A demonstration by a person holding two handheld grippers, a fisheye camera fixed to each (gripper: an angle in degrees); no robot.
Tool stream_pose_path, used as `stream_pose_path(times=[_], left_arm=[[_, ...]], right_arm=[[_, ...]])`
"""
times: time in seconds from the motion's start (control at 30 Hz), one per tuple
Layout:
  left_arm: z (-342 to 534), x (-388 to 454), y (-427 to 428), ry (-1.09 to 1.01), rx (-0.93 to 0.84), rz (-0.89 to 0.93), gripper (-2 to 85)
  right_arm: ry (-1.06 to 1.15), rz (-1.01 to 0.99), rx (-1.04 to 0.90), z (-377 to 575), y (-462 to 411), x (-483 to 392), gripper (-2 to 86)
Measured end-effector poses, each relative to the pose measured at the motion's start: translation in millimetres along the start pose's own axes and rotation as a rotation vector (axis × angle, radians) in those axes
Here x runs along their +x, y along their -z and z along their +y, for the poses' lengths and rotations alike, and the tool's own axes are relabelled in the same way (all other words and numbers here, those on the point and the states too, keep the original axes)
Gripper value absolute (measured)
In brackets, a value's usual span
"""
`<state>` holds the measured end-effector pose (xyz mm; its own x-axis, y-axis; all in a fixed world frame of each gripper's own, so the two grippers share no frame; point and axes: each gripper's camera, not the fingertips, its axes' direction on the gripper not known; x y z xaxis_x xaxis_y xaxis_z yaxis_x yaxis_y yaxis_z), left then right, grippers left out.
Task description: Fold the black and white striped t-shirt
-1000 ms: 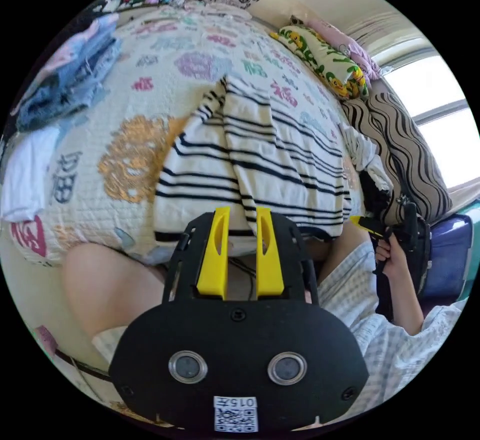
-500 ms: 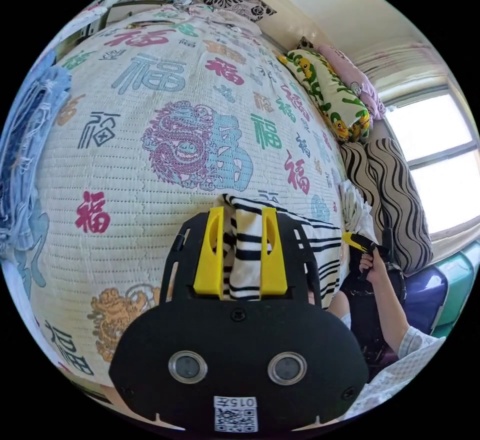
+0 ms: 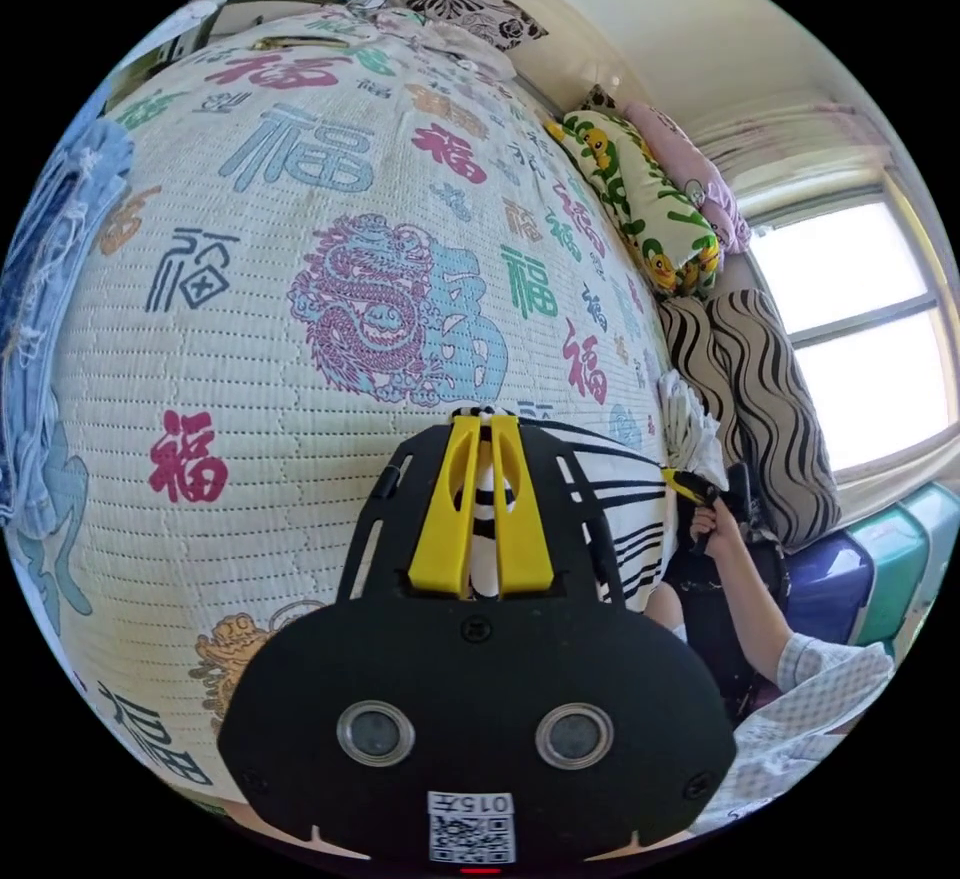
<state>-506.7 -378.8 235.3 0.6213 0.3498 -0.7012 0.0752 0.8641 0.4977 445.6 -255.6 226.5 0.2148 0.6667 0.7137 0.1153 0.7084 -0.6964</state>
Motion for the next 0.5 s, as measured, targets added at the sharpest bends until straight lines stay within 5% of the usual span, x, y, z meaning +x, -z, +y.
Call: stream_pose_path(times=[0.27,0.5], left_arm=[[3.4,22.1,28.4,-0.053,0.066,-0.083,3.6],[103.9,37.7,156.2,-0.136,0.180,-0.187,8.4]], right_arm=[[0.077,0.066,0.043,12.3,-29.1,-33.4,0.5],[0.512,0.180,-0.121,50.6,-79.6,-158.0,3.1]])
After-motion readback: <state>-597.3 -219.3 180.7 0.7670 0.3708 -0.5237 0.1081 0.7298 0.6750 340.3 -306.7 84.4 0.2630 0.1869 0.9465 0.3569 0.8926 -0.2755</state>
